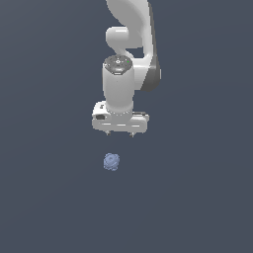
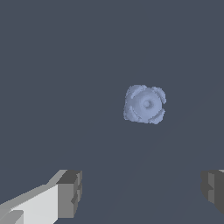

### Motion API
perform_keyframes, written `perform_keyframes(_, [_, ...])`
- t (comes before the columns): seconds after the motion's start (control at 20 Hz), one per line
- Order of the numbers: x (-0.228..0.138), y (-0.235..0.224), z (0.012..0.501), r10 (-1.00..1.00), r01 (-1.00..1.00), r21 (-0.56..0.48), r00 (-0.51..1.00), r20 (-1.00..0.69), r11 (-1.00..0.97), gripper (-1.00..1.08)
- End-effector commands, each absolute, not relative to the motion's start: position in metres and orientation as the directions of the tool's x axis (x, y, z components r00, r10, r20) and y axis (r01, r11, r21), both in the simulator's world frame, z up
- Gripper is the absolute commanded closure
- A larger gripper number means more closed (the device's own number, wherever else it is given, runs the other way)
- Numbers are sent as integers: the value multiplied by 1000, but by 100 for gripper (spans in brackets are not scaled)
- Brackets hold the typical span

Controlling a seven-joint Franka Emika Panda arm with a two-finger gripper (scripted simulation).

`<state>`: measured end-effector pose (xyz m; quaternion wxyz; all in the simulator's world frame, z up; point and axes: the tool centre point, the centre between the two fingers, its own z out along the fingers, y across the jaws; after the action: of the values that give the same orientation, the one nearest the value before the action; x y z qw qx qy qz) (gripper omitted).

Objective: Pick up the object and move it to a goal position.

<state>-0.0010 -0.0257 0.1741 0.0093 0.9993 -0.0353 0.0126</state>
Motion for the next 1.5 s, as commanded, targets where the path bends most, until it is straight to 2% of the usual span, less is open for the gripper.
perform_keyframes(0.0, [-1, -26, 174, -70, -71, 18, 997, 26, -997, -92])
perform_keyframes(0.5, [8, 9, 193, -41, -42, 0, 997, 66, -999, -92])
perform_keyframes(1.0, [17, -2, 180, -64, -64, -1, 996, 56, -998, -92])
perform_keyframes(1.45, [41, -35, 138, -131, -131, -3, 991, 28, -991, -92])
